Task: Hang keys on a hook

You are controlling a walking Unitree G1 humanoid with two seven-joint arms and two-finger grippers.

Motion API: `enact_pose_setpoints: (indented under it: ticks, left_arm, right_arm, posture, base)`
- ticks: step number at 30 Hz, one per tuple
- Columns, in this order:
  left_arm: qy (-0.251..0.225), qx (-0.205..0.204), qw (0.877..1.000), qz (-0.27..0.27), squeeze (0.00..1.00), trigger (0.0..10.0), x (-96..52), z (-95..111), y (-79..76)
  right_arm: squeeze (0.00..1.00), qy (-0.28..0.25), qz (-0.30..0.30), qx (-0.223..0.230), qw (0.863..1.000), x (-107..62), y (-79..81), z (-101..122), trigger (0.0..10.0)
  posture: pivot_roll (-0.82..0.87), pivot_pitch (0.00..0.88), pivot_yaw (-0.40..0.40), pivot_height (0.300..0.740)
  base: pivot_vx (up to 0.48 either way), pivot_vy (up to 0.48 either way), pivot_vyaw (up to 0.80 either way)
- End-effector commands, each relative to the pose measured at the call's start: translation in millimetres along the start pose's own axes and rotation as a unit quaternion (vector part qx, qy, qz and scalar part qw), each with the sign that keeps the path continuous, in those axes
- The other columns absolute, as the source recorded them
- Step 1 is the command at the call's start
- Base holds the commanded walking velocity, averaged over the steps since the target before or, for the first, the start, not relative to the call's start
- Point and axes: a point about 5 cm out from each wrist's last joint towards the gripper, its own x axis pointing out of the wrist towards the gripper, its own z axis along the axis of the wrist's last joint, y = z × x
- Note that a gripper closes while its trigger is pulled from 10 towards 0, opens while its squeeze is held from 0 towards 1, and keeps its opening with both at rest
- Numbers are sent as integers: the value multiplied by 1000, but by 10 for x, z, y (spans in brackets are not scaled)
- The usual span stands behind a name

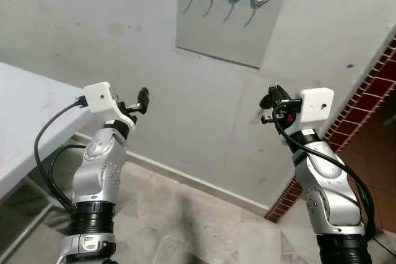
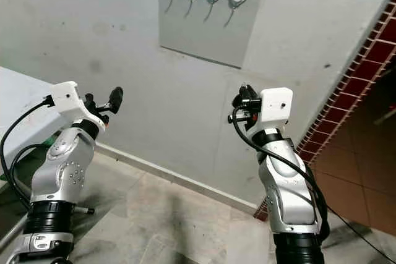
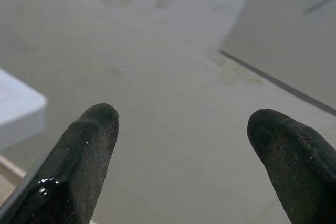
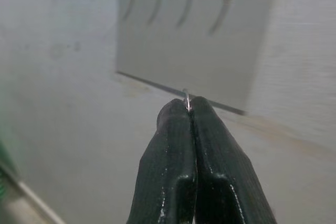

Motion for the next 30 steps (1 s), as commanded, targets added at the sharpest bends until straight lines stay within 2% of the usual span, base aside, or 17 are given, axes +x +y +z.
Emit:
enact_pose_setpoints:
  ticks: [1,26,30]
  left_arm:
    - [-9,-1,1000,-1,0,10000,3,51,-2]
    - [-7,11,1000,3,0,10000,-9,33,-2]
    - [-11,5,1000,7,0,10000,-9,33,-6]
  right_arm:
    - [0,-15,7,-1,1000,11,14,72,10000]
    - [0,-11,21,-4,1000,25,37,69,10000]
    - [0,-10,23,-6,1000,26,42,64,10000]
  posture:
    - [-51,0,-80,724]
    - [-46,0,-94,724]
    - [-46,0,-95,724]
  base:
    - [409,0,0]
    - [407,0,0]
    - [0,0,0]
